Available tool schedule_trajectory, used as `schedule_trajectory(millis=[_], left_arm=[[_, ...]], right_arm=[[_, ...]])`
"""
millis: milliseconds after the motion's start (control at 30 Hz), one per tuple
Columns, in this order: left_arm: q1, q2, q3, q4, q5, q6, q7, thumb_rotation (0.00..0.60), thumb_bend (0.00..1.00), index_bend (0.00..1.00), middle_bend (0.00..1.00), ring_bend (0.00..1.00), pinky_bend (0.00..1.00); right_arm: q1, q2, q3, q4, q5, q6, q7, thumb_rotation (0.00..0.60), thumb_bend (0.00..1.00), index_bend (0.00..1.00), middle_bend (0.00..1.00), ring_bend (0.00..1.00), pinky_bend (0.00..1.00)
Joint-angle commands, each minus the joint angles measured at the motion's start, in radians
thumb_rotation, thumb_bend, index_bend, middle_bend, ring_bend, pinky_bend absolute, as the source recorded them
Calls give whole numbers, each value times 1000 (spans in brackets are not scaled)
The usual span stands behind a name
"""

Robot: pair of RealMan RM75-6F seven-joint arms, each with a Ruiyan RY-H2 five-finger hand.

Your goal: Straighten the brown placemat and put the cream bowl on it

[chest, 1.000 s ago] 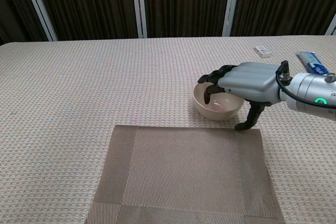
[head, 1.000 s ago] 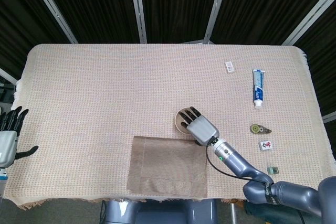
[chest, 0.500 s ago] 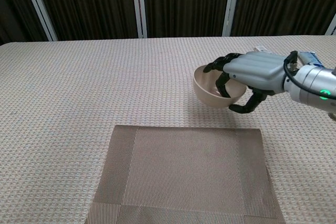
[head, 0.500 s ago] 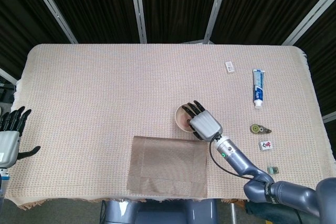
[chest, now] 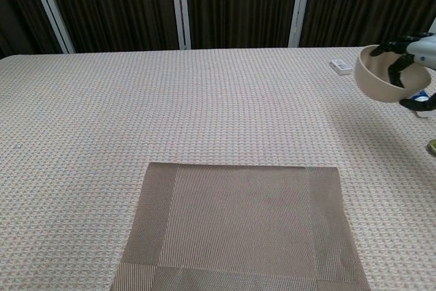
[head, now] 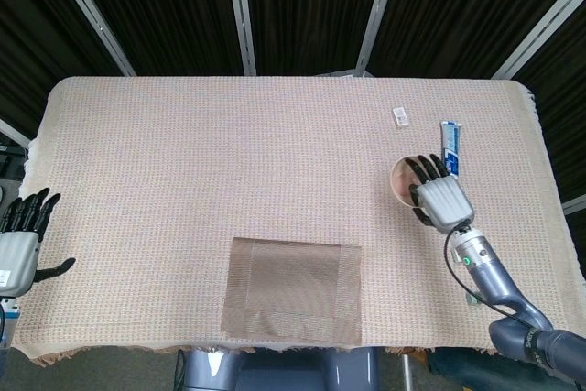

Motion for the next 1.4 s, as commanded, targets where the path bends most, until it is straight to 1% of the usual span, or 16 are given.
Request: schedule_trajectory(millis=[33, 333, 533, 567, 600, 633, 667, 700, 733, 767, 833, 900, 1100, 1200, 1300, 1400], left_arm=[[0, 0, 2, -4, 4, 2, 4, 600, 0, 0, 0, 0, 0], [0, -3, 2, -6, 3, 3, 11, 600, 0, 0, 0, 0, 0], [1, -2, 1, -6, 0, 4, 10, 600, 0, 0, 0, 0, 0], [2, -2, 2, -5, 0, 5, 9, 600, 0, 0, 0, 0, 0], [2, -1, 2, -6, 0, 5, 9, 600, 0, 0, 0, 0, 0], [3, 0, 2, -6, 0, 6, 7, 600, 0, 0, 0, 0, 0], [3, 0, 2, -6, 0, 6, 6, 600, 0, 0, 0, 0, 0], [4, 1, 3, -7, 2, 7, 4, 600, 0, 0, 0, 0, 0], [4, 1, 3, -7, 2, 8, 3, 600, 0, 0, 0, 0, 0], [4, 2, 3, -7, 4, 9, 2, 600, 0, 0, 0, 0, 0], [5, 2, 4, -9, 7, 11, 1, 600, 0, 0, 0, 0, 0], [5, 3, 5, -11, 11, 14, -1, 600, 0, 0, 0, 0, 0], [5, 7, 22, -28, 41, 14, -7, 600, 0, 0, 0, 0, 0], [-4, 10, 53, -48, 110, 9, -25, 600, 0, 0, 0, 0, 0], [-25, 3, 100, -56, 236, 8, -39, 600, 0, 0, 0, 0, 0], [-55, -22, 138, -48, 345, -10, -29, 600, 1, 0, 0, 0, 0]], right_arm=[[-36, -3, -24, 80, 20, -14, 56, 600, 388, 772, 23, 0, 0], [-55, -75, -49, 253, 16, -62, 158, 600, 387, 772, 26, 0, 0], [-57, -107, -58, 311, 5, -81, 194, 600, 380, 762, 26, 0, 0], [-58, -112, -59, 318, 3, -82, 198, 600, 355, 699, 23, 0, 0], [-58, -115, -60, 321, 3, -82, 200, 600, 269, 483, 15, 0, 0], [-60, -118, -61, 325, 1, -82, 205, 600, 173, 341, 8, 0, 0], [-61, -118, -62, 326, 0, -83, 207, 600, 67, 154, 1, 0, 0], [-62, -117, -65, 326, -2, -86, 209, 600, 20, 83, 0, 0, 0], [-63, -114, -67, 325, -3, -91, 209, 600, 0, 72, 0, 0, 0], [-65, -106, -71, 310, -3, -99, 218, 600, 0, 13, 0, 0, 0], [-70, -87, -67, 276, -5, -88, 234, 600, 0, 0, 0, 0, 0], [-83, -60, -63, 233, -14, -46, 230, 600, 0, 0, 0, 0, 0], [-157, 49, -54, 48, -62, 156, 188, 600, 0, 0, 0, 0, 0], [-202, 99, -63, -40, -98, 253, 180, 600, 0, 0, 0, 0, 0], [-250, 135, -82, -115, -135, 337, 164, 600, 0, 0, 0, 0, 0], [-285, 146, -93, -158, -159, 397, 142, 600, 0, 0, 0, 0, 0]])
